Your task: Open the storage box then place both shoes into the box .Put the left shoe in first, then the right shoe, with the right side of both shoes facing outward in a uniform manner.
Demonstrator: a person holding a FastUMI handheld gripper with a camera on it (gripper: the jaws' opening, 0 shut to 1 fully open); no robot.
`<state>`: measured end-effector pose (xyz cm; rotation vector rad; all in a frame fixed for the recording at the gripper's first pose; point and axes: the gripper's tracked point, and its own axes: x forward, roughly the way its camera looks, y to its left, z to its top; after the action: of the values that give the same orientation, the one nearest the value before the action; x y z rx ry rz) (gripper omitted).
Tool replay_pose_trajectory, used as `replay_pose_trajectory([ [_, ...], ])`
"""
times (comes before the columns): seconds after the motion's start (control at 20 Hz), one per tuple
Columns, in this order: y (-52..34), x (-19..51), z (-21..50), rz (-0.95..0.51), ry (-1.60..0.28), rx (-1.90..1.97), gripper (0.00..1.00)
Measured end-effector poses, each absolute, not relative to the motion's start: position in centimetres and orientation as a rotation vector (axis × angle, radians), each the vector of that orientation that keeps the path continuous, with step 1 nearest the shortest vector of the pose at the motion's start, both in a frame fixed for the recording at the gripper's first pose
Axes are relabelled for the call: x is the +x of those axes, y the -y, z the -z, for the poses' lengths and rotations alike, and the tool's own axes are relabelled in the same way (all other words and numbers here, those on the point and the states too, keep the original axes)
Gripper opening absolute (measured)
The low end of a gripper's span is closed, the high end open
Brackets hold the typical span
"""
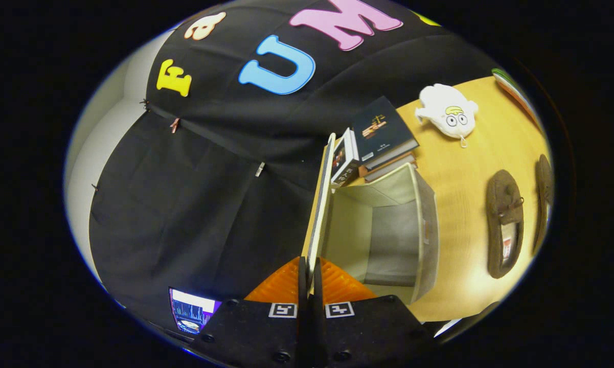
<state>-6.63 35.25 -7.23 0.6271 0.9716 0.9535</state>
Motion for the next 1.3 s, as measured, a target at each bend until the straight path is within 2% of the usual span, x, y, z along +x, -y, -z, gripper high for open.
replay_pose_trajectory([
  [0.55,-47.6,-11.7,5.0,-1.060,-0.988,0.555,0.05],
  [0.9,-55.2,-16.2,8.5,-1.074,-1.063,0.457,0.05],
  [1.2,-57.9,-17.3,11.4,-1.038,-1.105,0.418,0.05],
  [1.3,-58.2,-17.4,10.6,-1.040,-1.093,0.453,0.09],
])
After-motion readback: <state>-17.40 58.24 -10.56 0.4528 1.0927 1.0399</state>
